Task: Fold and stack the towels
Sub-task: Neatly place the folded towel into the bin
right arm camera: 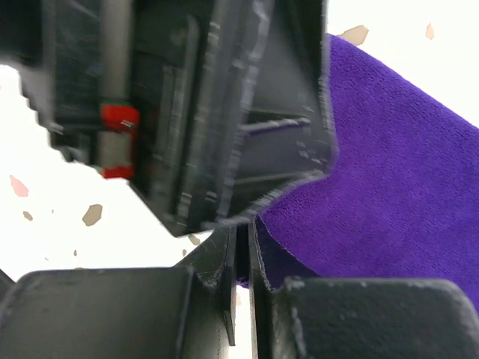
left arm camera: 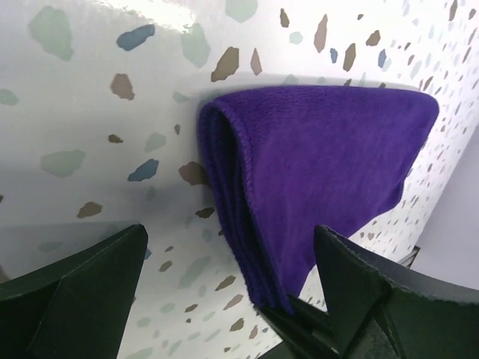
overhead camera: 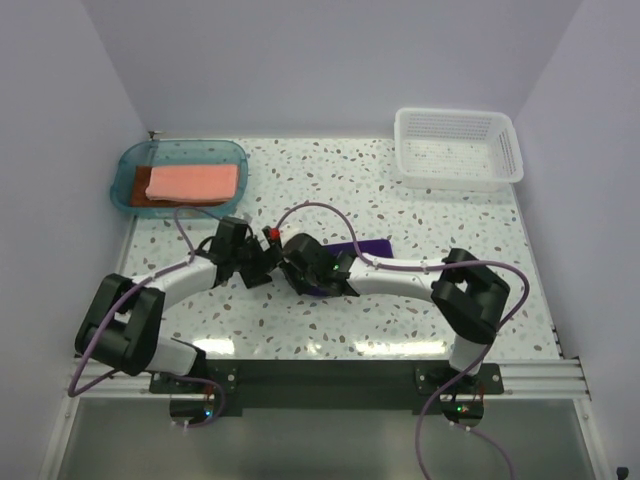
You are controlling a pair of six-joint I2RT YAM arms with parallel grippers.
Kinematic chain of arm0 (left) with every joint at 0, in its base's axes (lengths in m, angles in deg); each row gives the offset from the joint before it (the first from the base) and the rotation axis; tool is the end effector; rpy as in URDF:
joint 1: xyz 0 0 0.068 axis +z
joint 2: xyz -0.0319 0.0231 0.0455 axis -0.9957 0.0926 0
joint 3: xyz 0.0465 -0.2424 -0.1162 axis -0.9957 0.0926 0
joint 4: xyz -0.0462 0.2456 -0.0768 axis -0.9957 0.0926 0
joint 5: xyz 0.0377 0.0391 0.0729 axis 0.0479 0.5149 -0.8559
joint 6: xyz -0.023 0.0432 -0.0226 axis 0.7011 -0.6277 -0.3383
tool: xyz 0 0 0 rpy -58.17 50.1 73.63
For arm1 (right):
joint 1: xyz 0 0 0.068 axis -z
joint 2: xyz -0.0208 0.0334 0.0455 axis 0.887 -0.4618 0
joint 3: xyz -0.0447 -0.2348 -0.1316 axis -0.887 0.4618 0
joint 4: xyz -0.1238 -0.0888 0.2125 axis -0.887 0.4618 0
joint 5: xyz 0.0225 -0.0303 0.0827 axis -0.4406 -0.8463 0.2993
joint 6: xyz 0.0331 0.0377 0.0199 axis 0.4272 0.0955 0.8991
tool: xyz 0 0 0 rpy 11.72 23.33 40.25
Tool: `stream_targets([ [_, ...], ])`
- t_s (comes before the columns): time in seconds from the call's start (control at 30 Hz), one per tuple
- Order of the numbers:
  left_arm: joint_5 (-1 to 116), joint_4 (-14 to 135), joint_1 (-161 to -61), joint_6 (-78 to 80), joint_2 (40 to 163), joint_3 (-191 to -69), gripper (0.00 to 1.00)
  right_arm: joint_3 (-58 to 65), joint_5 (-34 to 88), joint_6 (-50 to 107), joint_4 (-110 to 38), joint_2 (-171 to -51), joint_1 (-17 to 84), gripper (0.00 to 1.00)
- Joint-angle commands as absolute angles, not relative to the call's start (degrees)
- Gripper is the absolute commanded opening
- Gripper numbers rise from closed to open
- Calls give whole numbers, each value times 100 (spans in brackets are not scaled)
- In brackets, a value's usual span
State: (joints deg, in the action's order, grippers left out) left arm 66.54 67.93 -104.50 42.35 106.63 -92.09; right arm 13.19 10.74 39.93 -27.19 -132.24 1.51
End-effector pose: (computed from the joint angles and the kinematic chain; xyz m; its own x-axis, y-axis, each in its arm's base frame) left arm 0.2384 -0.0973 0.1549 -0.8399 -0.5094 -0.1874 -0.2889 0.7119 -0.6401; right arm 0.1917 0.3342 0.1955 -0.5841 -0.4141 -0.6981 -0.6624 0.7403 0.1151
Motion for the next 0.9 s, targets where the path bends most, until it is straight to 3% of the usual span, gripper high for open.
stream_targets([
  [0.0,6759,6001,-10586,4812,10829,-8979,98,1358,1182,4221,-3187,-12903,168,0],
  [0.23,6786,5209,-10771,5236,11154,-8609,76,1533,1218,4424,-3539,-12833,168,0],
  [0.43,6522,5340,-10798,4964,11146,-8749,32,1586,1165,4406,-3539,-12806,168,0],
  [0.53,6259,5700,-10798,4604,11023,-8986,1,1621,1121,4406,-3548,-12771,168,2],
  [0.57,6197,5884,-10798,4507,10979,-9144,0,1621,1112,4406,-3548,-12745,168,5],
  [0.63,6066,6051,-10789,4200,10918,-9303,0,1569,1042,4380,-3470,-12710,177,21],
  [0.67,5987,6253,-10789,4094,10883,-9530,0,1543,1024,4345,-3417,-12675,185,35],
  [0.73,5775,6640,-10719,3655,10882,-9838,0,1446,954,4178,-3172,-12561,177,51],
  [0.77,5740,6972,-10666,3480,10935,-10249,0,1419,832,4117,-3066,-12508,177,65],
  [0.87,5512,7920,-10368,2750,11215,-11363,0,1366,586,3923,-2618,-12210,203,86],
])
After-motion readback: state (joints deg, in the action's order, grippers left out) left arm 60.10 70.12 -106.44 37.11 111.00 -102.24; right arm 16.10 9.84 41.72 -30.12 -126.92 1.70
